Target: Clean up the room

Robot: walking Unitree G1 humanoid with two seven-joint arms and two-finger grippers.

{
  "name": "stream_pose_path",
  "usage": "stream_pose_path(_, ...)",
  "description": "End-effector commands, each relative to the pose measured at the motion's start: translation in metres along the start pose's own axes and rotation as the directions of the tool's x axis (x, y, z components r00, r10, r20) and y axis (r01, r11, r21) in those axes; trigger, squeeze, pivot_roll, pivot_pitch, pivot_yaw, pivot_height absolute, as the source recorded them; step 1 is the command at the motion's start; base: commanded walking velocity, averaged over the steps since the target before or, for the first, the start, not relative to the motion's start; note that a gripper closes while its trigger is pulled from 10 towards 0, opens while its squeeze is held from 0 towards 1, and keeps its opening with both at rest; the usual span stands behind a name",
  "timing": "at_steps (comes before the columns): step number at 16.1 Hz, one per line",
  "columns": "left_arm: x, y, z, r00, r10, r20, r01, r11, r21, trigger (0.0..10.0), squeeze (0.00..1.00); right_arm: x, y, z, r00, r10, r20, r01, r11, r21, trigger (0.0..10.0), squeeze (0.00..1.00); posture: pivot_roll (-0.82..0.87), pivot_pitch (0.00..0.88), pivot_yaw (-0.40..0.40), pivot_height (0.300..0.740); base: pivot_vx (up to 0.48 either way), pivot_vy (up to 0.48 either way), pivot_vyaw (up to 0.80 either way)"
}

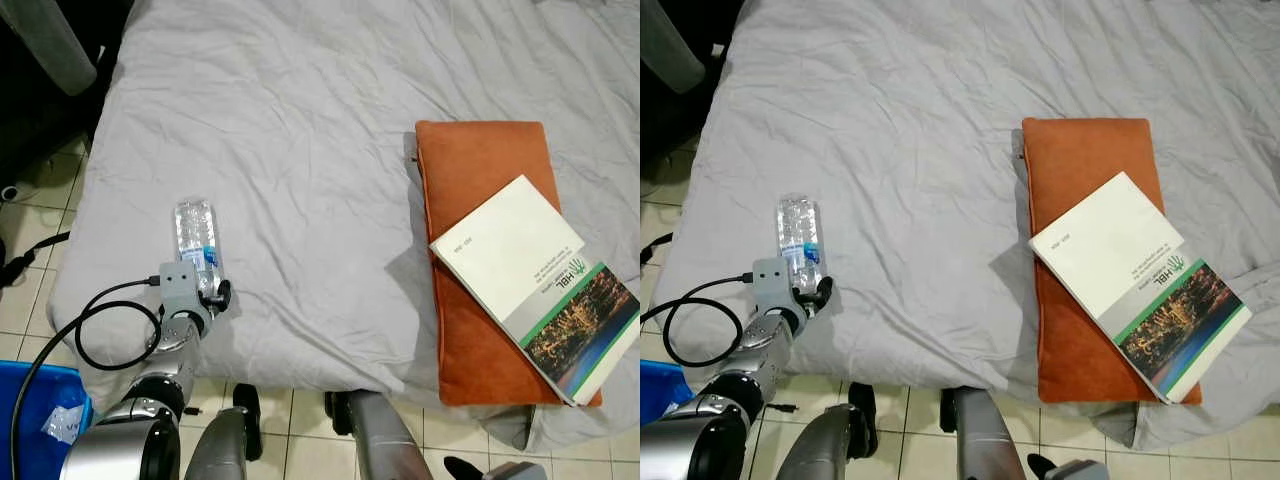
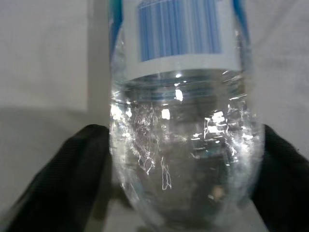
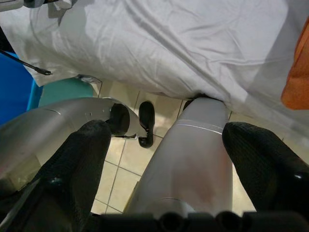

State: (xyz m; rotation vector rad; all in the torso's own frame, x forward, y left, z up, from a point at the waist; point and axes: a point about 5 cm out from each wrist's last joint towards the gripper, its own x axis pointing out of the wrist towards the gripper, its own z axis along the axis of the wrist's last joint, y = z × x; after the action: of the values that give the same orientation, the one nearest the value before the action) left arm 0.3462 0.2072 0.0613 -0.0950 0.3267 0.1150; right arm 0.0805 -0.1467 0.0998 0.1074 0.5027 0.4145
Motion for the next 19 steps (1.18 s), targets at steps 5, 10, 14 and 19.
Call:
stream_pose_path(5,-0.009,0.007,-0.033,0.991,0.016,-0.131,-0.019,1.0,-0.021,0.0,0.0,-0.001,-0.005,-0.004,0.999,-0.021,-0.04,0.021,1.0,0.005,10.0,0.0,-0.34,0.578,-0.103,0.74,0.0,0.0,0.0)
stream_pose_path(10,-0.009,0.013,-0.03,0.994,0.007,-0.111,-0.009,1.0,-0.016,0.0,0.0,0.012,-0.01,-0.001,1.0,-0.02,-0.015,0.02,1.0,0.015,10.0,0.0,-0.31,0.534,-0.088,0.74,0.0,0.0,0.0)
stream_pose_path(14,-0.007,0.013,-0.022,0.997,-0.019,-0.068,0.019,1.0,-0.008,0.0,0.0,0.029,-0.018,0.004,1.0,-0.019,0.02,0.019,1.0,0.009,10.0,0.0,-0.28,0.48,-0.072,0.74,0.0,0.0,0.0)
stream_pose_path(19,-0.005,0.009,-0.011,0.998,-0.059,-0.008,0.059,0.998,0.0,0.0,0.0,0.046,-0.028,0.006,0.998,-0.032,0.046,0.032,0.999,0.007,10.0,0.0,-0.24,0.419,-0.052,0.74,0.0,0.0,0.0)
